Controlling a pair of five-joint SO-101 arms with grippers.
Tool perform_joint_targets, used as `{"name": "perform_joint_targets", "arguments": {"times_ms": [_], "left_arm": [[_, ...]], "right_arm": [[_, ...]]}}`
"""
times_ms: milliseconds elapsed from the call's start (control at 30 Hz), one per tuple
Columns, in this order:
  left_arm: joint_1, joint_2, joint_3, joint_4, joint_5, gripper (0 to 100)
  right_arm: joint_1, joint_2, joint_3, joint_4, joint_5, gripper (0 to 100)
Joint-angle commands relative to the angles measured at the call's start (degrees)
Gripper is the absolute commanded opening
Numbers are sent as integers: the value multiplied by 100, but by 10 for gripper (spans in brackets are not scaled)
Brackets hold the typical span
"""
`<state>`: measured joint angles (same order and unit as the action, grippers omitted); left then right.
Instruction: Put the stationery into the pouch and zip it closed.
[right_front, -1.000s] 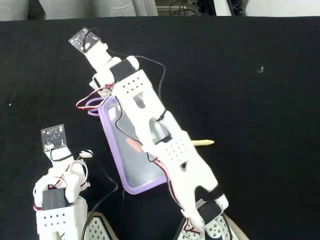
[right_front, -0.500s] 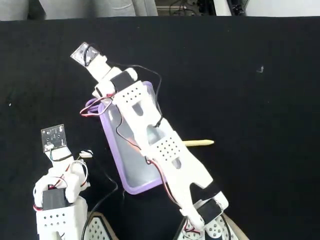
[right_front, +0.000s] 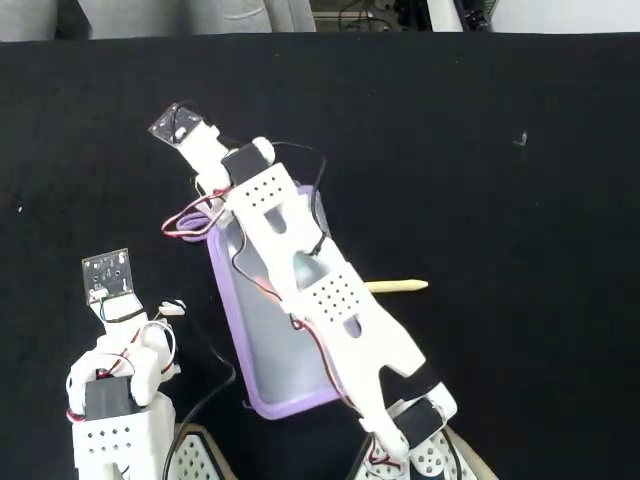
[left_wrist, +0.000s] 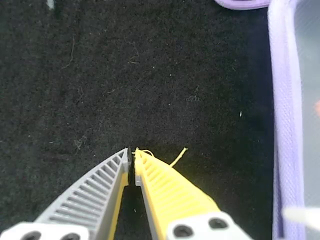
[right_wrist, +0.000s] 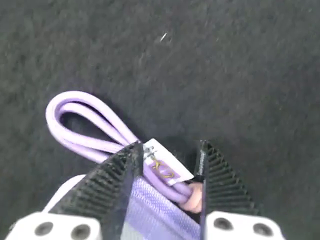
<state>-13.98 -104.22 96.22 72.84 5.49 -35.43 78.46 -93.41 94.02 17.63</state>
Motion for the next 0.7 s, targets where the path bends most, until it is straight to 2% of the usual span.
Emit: {"name": "perform_joint_targets", "arguments": {"times_ms": [0, 100, 300, 500, 667], "left_arm": [[-22, -26, 119, 18, 26, 30], [-22, -26, 119, 18, 26, 30], [-13, -26, 119, 18, 26, 30], [-13, -26, 119, 18, 26, 30], [-13, -26, 119, 18, 26, 30]], "right_arm": [[-255, -637, -224, 440, 387, 184], [-404, -637, -224, 659, 738, 184], [-536, -593, -180, 677, 853, 184], [-527, -92, -198, 580, 1626, 184], [-510, 92, -136, 387, 1732, 164]]}}
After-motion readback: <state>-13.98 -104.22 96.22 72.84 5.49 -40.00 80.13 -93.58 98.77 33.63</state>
